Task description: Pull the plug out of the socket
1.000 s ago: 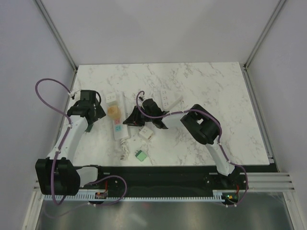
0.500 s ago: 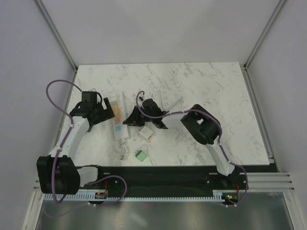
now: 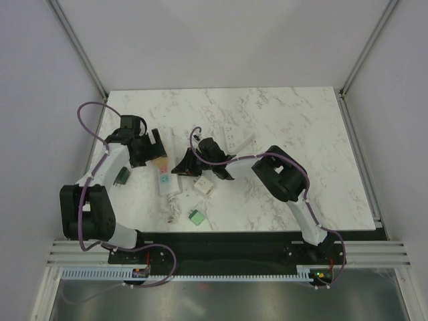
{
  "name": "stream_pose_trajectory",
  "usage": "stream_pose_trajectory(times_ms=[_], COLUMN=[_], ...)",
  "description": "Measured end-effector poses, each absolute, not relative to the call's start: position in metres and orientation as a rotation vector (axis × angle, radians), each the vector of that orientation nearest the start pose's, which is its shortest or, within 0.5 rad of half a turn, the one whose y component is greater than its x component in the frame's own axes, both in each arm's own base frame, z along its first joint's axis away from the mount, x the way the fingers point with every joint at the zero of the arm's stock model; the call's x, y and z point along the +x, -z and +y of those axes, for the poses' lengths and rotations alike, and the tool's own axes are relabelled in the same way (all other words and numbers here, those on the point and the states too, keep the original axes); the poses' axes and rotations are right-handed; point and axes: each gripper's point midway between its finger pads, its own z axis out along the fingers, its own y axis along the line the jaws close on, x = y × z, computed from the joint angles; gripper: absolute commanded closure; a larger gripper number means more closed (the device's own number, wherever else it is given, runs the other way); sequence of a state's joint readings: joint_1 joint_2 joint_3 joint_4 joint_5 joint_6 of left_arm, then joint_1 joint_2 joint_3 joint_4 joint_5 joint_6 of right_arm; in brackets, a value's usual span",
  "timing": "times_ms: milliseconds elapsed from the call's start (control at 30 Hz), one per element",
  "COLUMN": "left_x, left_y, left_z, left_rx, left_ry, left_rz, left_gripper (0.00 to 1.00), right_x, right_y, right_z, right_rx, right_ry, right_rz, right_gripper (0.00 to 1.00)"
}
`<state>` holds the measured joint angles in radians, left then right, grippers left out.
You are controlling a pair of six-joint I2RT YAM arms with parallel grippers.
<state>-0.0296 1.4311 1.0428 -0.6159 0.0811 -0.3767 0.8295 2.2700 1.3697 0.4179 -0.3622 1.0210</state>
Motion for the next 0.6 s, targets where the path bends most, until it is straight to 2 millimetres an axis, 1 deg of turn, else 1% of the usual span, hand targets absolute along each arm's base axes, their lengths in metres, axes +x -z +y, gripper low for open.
stream_pose_trajectory(times_ms=[100,167,333,500,600], left_x=[0.334,0.333,0.336,0.337,0.338], left_y=[-0.095,-0.090,-0.089,-0.089,-0.089], left_z=[-0.041,-0.043,-0.049,-0.054,-0.054], left_rx=[-0.422,-0.423,-0.405,-0.393,-0.391], left_ry=[0.259,0.268,0.321,0.359,0.363], left_rz=[2.601,2.618,2.601,2.598,2.594], left_gripper=[0.01,0.04,0.13,0.19,0.27], right_x=[0.320,0.320,0.320,0.319,0.318], right_y=[-0.037,-0.037,-0.038,-0.038,-0.038], right_z=[0.491,0.492,0.492,0.492,0.492], right_rx=[-0.036,-0.036,-0.039,-0.044,-0.047], right_ry=[-1.410,-1.412,-1.415,-1.421,-1.425], right_rz=[2.389,2.389,2.388,2.388,2.388], right_gripper=[1.00,1.00,1.00,1.00,1.00])
